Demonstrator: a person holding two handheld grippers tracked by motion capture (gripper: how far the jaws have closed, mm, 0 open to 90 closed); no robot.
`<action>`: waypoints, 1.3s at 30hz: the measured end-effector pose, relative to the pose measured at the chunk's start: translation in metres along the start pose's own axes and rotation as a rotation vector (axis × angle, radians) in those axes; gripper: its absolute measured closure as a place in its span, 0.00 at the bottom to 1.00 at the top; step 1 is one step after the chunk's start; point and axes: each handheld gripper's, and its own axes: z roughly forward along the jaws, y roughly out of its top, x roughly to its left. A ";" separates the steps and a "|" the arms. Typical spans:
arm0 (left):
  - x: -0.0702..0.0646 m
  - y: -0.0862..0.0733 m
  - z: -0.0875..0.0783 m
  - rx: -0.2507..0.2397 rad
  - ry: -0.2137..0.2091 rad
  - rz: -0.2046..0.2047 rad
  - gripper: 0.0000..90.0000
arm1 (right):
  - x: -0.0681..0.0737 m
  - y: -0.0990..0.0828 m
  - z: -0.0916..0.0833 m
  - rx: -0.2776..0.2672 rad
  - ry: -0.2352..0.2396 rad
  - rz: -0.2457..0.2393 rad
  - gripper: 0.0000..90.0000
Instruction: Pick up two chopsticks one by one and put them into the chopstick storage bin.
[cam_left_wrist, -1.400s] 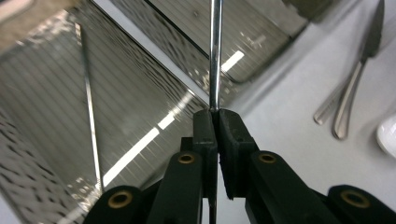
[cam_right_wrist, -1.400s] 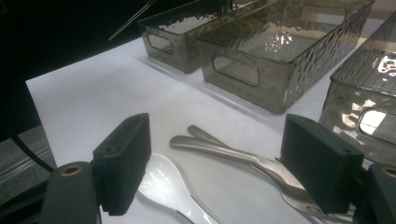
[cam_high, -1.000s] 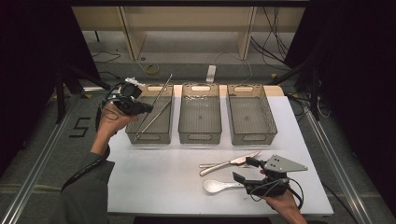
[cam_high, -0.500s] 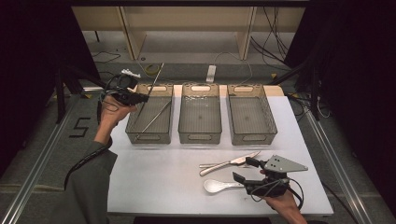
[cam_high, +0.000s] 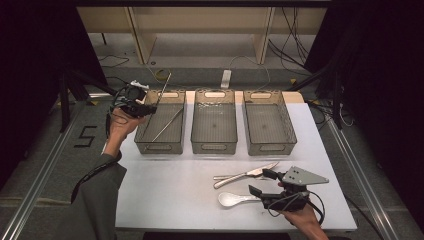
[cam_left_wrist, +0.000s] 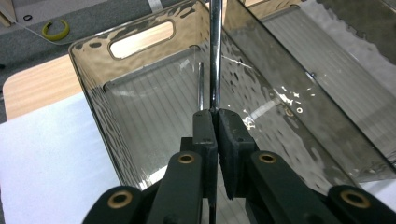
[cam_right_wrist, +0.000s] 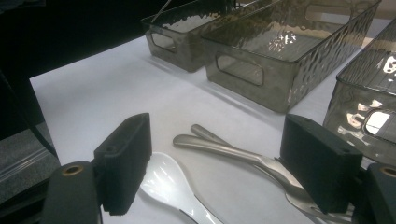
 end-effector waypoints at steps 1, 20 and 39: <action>0.001 -0.001 0.001 0.000 -0.001 -0.002 0.95 | 0.000 0.000 0.000 -0.001 0.000 0.000 0.29; 0.002 -0.016 0.018 0.043 0.008 -0.018 0.94 | 0.000 0.000 0.000 -0.001 0.003 0.000 0.29; 0.004 -0.040 0.032 0.039 0.016 -0.077 0.89 | 0.001 0.000 0.000 -0.001 0.002 -0.001 0.29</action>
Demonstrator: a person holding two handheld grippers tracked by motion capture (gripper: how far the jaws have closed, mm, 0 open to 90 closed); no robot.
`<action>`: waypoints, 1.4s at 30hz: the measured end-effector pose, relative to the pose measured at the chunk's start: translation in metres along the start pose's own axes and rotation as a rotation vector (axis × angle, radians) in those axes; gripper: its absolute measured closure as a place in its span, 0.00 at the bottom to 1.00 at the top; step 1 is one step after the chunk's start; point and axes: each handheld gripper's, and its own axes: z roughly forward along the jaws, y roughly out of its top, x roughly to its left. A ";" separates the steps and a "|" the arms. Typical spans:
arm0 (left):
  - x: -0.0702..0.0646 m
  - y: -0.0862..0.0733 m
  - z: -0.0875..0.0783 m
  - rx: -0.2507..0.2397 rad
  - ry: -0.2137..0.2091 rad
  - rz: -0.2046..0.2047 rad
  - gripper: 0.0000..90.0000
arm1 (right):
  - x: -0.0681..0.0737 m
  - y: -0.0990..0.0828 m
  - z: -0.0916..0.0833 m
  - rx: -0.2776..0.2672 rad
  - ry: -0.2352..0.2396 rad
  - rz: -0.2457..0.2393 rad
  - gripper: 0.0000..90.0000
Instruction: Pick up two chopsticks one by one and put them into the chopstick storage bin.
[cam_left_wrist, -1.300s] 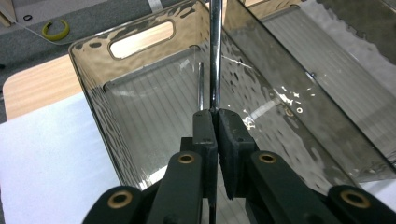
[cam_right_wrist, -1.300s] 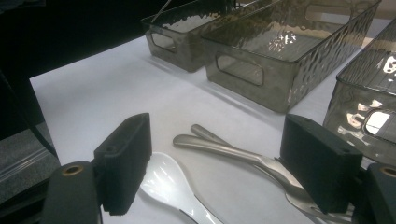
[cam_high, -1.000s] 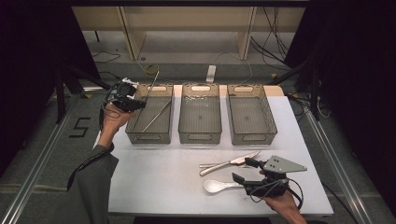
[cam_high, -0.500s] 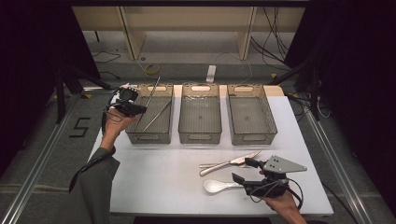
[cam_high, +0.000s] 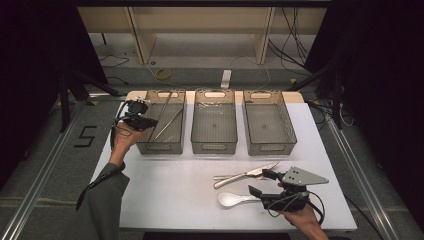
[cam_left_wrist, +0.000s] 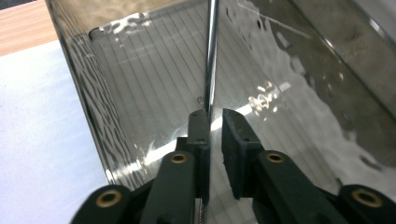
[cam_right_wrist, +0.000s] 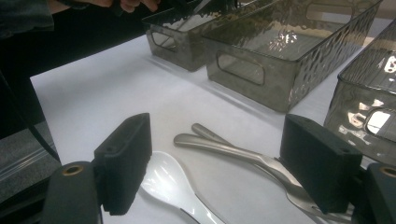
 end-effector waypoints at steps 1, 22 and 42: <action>0.000 -0.002 -0.001 -0.012 -0.003 -0.010 0.88 | 0.000 0.000 0.000 -0.001 0.000 0.000 0.29; -0.024 -0.045 -0.036 -0.199 -0.178 -0.099 0.34 | 0.006 -0.001 0.008 0.085 0.041 -0.038 0.28; -0.075 -0.077 -0.054 -0.284 -0.290 -0.010 0.23 | 0.007 -0.006 0.025 0.250 0.052 -0.108 0.27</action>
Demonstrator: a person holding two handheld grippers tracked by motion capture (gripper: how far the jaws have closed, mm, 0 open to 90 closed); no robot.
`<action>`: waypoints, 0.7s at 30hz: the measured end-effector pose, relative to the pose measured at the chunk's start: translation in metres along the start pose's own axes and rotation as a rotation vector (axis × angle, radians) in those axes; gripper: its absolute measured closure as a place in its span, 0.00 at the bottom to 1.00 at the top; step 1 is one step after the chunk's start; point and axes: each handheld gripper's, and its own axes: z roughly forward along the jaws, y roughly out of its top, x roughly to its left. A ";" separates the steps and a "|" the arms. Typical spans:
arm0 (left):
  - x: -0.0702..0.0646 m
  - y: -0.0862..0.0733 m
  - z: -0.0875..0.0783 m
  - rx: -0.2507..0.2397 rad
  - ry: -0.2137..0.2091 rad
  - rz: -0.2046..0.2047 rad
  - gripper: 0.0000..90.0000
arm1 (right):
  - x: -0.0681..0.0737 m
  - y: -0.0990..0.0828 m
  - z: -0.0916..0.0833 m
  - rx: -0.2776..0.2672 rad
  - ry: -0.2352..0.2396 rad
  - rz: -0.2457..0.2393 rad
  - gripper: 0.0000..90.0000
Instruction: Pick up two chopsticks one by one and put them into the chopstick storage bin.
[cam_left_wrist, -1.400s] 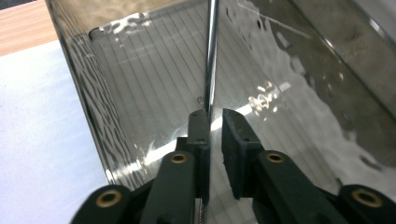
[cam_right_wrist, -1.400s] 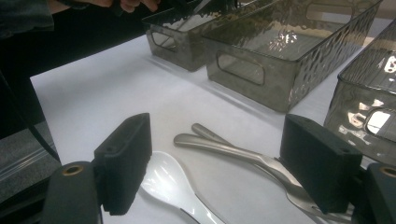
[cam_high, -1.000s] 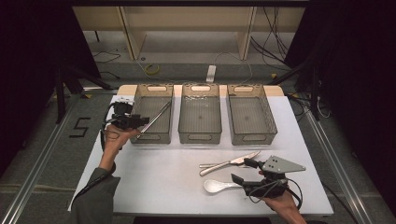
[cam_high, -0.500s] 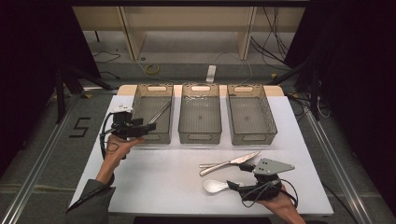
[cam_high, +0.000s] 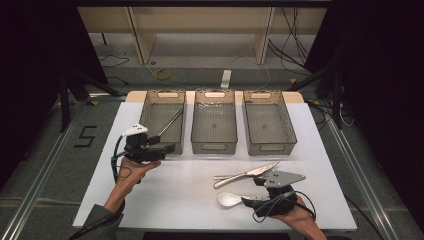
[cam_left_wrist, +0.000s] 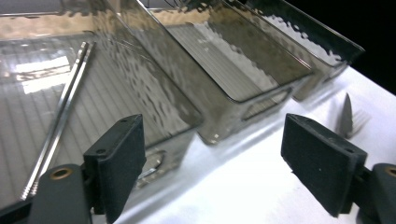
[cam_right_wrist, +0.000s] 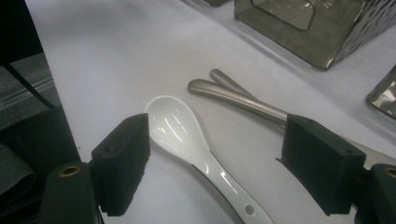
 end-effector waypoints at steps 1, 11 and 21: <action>-0.003 0.000 0.000 0.001 0.000 0.010 0.22 | -0.001 0.000 0.001 0.011 0.002 -0.002 0.27; -0.025 -0.005 -0.007 -0.020 -0.043 0.036 0.21 | -0.005 -0.002 0.012 0.117 0.014 -0.037 0.27; -0.037 -0.013 -0.011 0.002 -0.083 0.064 0.19 | -0.006 -0.002 0.019 0.188 0.021 -0.066 0.27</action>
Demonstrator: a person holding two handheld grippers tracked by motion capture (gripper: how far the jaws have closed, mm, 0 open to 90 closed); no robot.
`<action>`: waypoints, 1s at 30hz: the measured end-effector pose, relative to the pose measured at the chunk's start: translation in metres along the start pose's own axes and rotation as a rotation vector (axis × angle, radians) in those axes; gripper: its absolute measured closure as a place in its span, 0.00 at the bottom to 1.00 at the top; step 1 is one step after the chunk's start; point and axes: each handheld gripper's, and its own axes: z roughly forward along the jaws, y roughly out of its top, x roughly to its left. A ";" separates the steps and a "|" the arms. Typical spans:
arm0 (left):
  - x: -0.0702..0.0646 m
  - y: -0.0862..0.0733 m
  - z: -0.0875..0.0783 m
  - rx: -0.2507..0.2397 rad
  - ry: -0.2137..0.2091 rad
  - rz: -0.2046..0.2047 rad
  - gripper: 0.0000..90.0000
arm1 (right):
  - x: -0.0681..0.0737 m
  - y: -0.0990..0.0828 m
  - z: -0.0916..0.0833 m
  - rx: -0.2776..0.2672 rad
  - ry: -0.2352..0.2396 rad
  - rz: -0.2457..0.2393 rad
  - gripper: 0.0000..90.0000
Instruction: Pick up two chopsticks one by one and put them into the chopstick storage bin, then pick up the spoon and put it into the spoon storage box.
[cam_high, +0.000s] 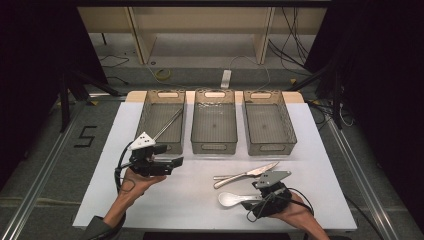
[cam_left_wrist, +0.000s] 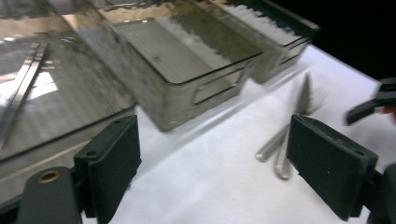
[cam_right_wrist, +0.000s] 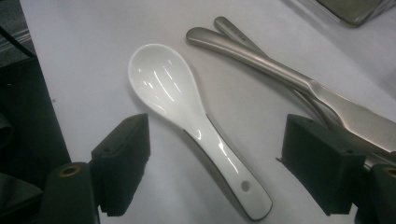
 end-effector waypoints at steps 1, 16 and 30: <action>-0.002 -0.001 0.000 0.005 -0.004 0.004 0.19 | 0.000 0.000 0.000 0.005 0.002 -0.002 0.27; -0.012 -0.009 -0.006 0.016 -0.009 0.033 0.18 | -0.008 0.009 0.011 0.112 0.029 -0.028 0.31; -0.015 -0.011 -0.012 0.013 -0.001 0.061 0.18 | -0.010 0.016 0.022 0.247 0.047 -0.076 0.46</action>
